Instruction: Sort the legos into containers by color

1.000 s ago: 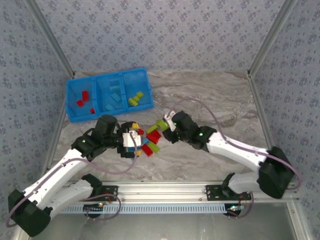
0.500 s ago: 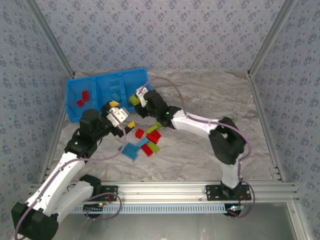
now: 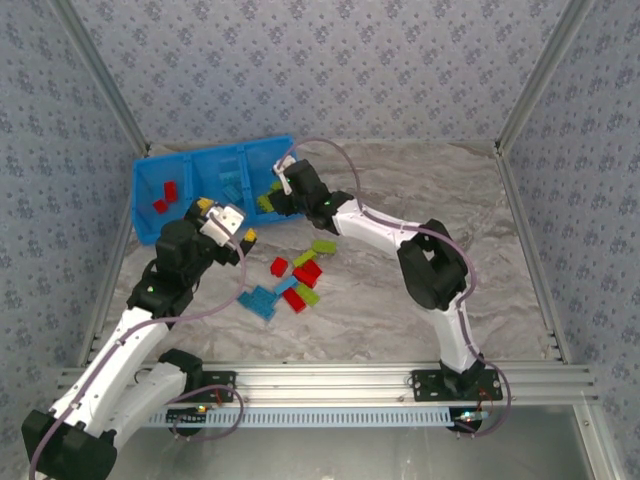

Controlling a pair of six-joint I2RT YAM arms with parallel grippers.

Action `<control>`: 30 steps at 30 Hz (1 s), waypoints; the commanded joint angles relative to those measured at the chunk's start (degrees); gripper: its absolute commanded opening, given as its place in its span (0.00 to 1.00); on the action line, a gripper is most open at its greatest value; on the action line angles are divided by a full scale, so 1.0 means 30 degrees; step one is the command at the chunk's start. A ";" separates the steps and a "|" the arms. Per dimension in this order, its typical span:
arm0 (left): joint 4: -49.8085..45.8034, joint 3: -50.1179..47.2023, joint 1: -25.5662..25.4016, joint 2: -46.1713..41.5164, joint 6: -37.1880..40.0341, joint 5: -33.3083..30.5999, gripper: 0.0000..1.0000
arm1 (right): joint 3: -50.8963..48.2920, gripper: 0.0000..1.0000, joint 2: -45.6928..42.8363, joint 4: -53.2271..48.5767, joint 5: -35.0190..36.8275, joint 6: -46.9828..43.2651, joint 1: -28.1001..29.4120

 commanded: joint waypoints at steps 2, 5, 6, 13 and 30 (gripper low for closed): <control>0.0511 0.0179 0.0232 0.0291 -0.1358 -0.1588 0.99 | -0.1705 0.55 -0.4114 -0.0298 -0.0925 -0.0197 0.0177; -0.0032 0.0757 0.0352 0.0589 -0.3741 -0.2949 0.99 | -0.4005 0.57 -0.7179 -0.0181 -0.1479 -0.0055 0.0169; -0.0577 0.1206 0.0353 0.0678 -0.5090 -0.3363 0.99 | -0.4961 0.60 -0.8372 -0.0179 -0.1774 -0.0091 0.0184; -0.6702 0.2662 0.0367 0.0533 -1.8003 -0.2055 0.99 | -1.1093 0.76 -1.6485 -0.2117 -0.3641 -0.0356 0.0485; -0.9457 -0.2314 -0.1444 0.5128 -3.0333 0.3174 0.82 | -1.7209 0.99 -2.1444 -0.2406 -0.5053 0.1420 0.0515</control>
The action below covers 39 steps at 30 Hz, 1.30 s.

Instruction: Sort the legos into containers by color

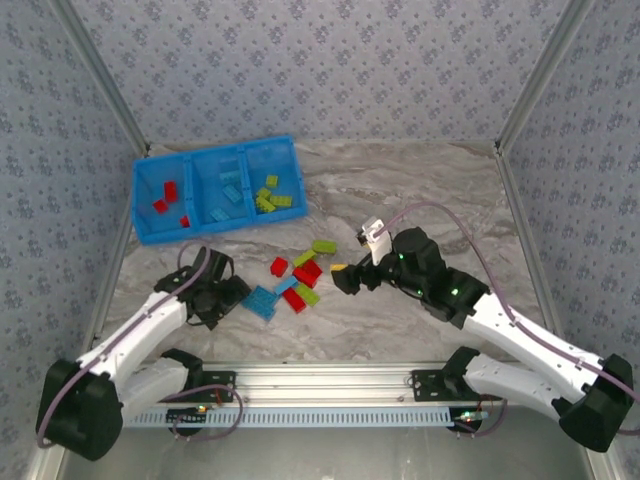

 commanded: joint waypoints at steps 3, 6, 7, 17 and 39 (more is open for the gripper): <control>0.1935 0.0766 -0.1254 0.2269 -0.0391 0.0386 0.82 | 0.0227 0.99 0.0353 -0.0432 -0.0491 0.0707 -0.0011; 0.2105 0.0907 -0.1240 0.3100 -0.0341 -0.0611 0.77 | 0.0234 0.99 0.0161 -0.0628 -0.0355 0.0839 0.0011; 0.2134 0.0922 -0.1236 0.3278 -0.0277 -0.0930 0.73 | 0.0213 0.99 0.0066 -0.0714 -0.0268 0.0886 0.0032; 0.1296 0.0436 -0.0469 0.3418 0.0419 -0.2337 0.50 | 0.0076 1.00 -0.0197 -0.0488 0.0246 0.1440 -0.0010; 0.2093 1.0196 0.0985 0.5751 0.8289 -0.7503 0.28 | 0.2046 1.00 0.2074 -0.1786 -0.1942 0.0887 0.2719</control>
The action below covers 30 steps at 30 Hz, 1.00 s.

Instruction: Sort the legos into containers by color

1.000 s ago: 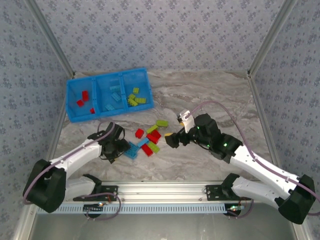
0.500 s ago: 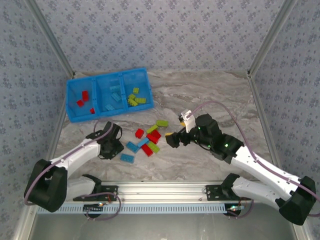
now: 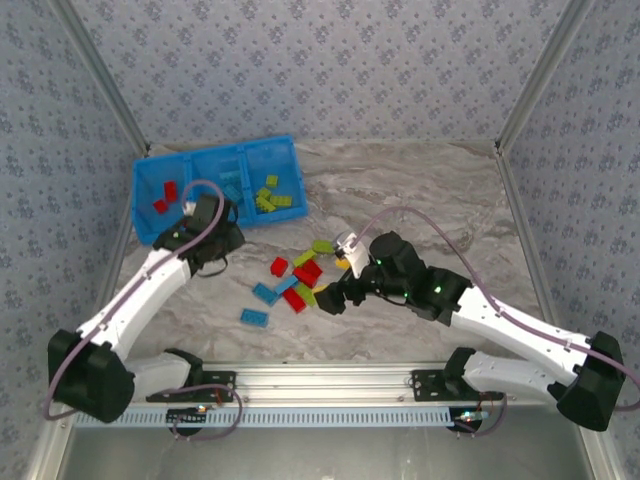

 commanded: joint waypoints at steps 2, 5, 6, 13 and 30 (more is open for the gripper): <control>0.1511 0.2386 0.0831 0.3408 0.2056 -0.3296 0.28 | 0.0878 1.00 0.0247 -0.0818 0.0732 -0.0352 0.0469; 0.1546 0.5000 0.1781 0.6624 0.1984 -0.4767 0.28 | 0.0849 1.00 0.0116 -0.1073 0.1321 -0.0107 0.0738; 0.1598 0.5700 0.2221 0.7546 0.1911 -0.4683 0.28 | 0.0834 1.00 0.0052 -0.1176 0.1496 -0.0061 0.0811; 0.0699 1.0721 0.3972 1.2112 0.1578 -0.2292 0.34 | 0.0623 1.00 -0.0640 -0.1929 0.2922 0.0322 0.1049; 0.1010 0.5739 -0.0712 0.1477 0.7993 -0.0088 0.63 | 0.0416 1.00 0.2423 -0.0593 0.7483 -0.0114 -0.1771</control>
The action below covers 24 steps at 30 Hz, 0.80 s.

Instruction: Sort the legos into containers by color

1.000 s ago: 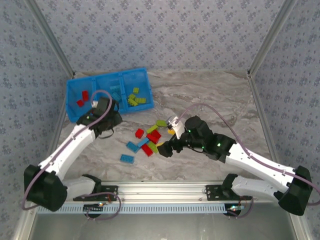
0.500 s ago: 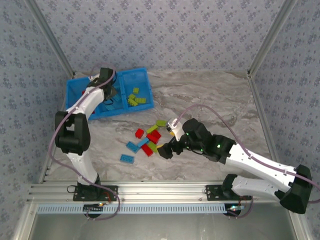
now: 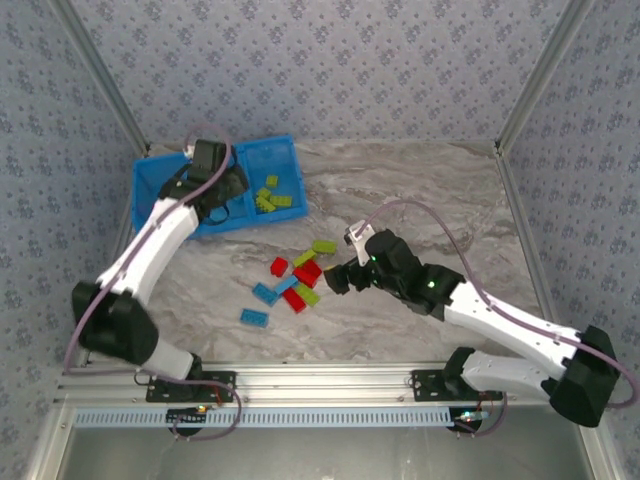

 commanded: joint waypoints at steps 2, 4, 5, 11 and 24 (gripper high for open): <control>0.0615 -0.2347 -0.2576 -0.4306 0.6844 0.1508 0.66 | 0.0662 1.00 0.2377 0.0817 -0.0488 -0.1015 -0.1319; 0.0819 -0.3820 -0.3284 -0.5768 0.9600 0.3400 0.69 | 0.0839 1.00 0.3731 0.1577 -0.1410 -0.1198 -0.2034; 0.0930 -0.4622 -0.3551 -0.6434 1.0644 0.4001 0.70 | 0.1157 1.00 0.4581 0.1697 -0.1833 -0.1303 -0.2386; 0.2208 -0.8537 -0.3966 -0.8800 1.6280 0.8495 0.72 | 0.4350 1.00 0.9569 0.0274 -0.4138 -0.3806 -0.2917; -0.0555 -1.1251 -0.4029 -0.9490 2.5792 1.1609 0.99 | 1.0135 0.82 1.6489 -0.2779 -0.2509 -0.7441 -0.4010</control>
